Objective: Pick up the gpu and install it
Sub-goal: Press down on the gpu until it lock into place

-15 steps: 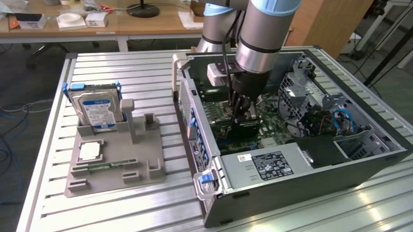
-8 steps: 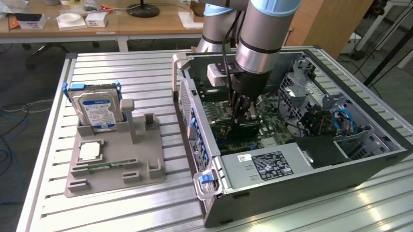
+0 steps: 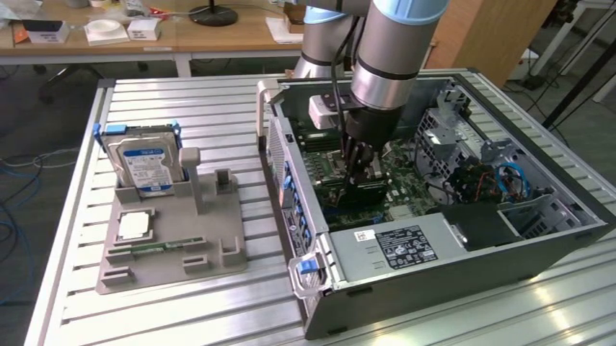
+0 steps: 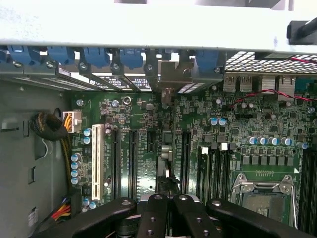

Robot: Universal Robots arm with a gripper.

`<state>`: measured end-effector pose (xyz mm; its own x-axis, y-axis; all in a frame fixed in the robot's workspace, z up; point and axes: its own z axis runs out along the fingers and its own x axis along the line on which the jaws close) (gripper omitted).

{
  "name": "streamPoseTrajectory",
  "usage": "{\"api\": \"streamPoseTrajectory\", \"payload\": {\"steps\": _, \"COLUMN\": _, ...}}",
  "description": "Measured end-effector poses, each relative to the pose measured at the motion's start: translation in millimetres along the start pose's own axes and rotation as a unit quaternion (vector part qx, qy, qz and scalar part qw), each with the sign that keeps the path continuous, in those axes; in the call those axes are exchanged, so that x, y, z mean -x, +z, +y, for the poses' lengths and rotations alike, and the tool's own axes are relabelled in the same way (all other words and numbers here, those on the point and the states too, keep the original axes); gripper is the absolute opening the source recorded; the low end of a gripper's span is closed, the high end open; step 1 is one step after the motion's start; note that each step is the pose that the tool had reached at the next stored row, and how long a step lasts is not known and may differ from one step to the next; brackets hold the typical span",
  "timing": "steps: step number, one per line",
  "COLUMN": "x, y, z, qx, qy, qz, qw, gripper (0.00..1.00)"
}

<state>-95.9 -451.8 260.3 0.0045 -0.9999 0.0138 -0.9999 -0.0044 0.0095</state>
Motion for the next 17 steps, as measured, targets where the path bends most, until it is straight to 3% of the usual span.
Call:
{"api": "streamPoseTrajectory", "payload": {"steps": 4, "x": 0.1, "y": 0.0, "z": 0.0, "qx": 0.0001, "qy": 0.000, "qz": 0.0002, "qw": 1.0000, "gripper": 0.11}}
{"api": "streamPoseTrajectory", "payload": {"steps": 8, "x": 0.3, "y": -2.8, "z": 0.0, "qx": -0.0008, "qy": 0.000, "qz": -0.0015, "qw": 1.0000, "gripper": 0.11}}
{"api": "streamPoseTrajectory", "payload": {"steps": 10, "x": -0.1, "y": -7.3, "z": 0.1, "qx": -0.0001, "qy": 0.000, "qz": -0.0002, "qw": 1.0000, "gripper": 0.11}}
{"api": "streamPoseTrajectory", "payload": {"steps": 14, "x": -0.1, "y": -15.3, "z": 0.1, "qx": -0.0001, "qy": 0.000, "qz": -0.0003, "qw": 1.0000, "gripper": 0.11}}
{"api": "streamPoseTrajectory", "payload": {"steps": 17, "x": 0.4, "y": -16.8, "z": 3.2, "qx": -0.0028, "qy": 0.000, "qz": -0.0004, "qw": 1.0000, "gripper": 0.11}}
